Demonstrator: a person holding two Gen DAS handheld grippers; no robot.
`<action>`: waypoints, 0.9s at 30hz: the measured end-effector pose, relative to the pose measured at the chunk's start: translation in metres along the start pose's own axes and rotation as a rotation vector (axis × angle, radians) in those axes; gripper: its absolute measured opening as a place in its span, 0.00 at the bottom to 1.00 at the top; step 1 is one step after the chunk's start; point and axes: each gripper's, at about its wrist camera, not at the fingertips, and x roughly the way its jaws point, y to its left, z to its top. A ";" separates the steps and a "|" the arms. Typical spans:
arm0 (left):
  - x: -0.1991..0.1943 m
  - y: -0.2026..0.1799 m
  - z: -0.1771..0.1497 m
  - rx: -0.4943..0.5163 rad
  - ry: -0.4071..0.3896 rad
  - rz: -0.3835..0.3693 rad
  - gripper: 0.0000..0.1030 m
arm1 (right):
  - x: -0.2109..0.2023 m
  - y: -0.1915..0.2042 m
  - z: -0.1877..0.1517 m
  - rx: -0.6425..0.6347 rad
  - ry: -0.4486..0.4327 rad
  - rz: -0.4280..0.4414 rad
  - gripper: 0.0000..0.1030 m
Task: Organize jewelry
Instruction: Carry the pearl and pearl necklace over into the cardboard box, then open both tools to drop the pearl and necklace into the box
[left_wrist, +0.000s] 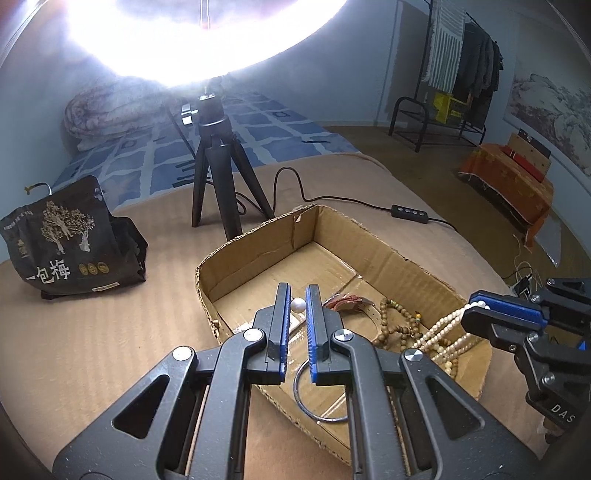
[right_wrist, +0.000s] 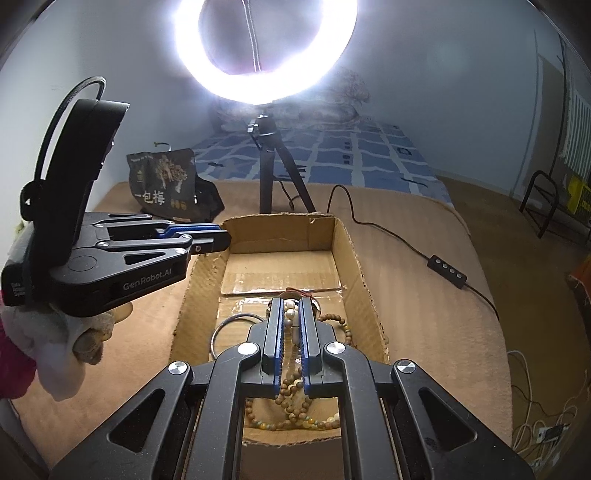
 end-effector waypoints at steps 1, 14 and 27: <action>0.002 0.001 0.000 -0.004 0.000 0.002 0.06 | 0.001 -0.001 0.000 0.002 0.000 0.000 0.06; 0.007 -0.003 0.004 0.011 -0.014 0.031 0.18 | 0.004 -0.003 -0.002 0.001 -0.001 -0.012 0.07; -0.001 0.000 0.009 -0.010 -0.051 0.085 0.81 | -0.002 0.006 -0.006 -0.019 -0.026 -0.059 0.74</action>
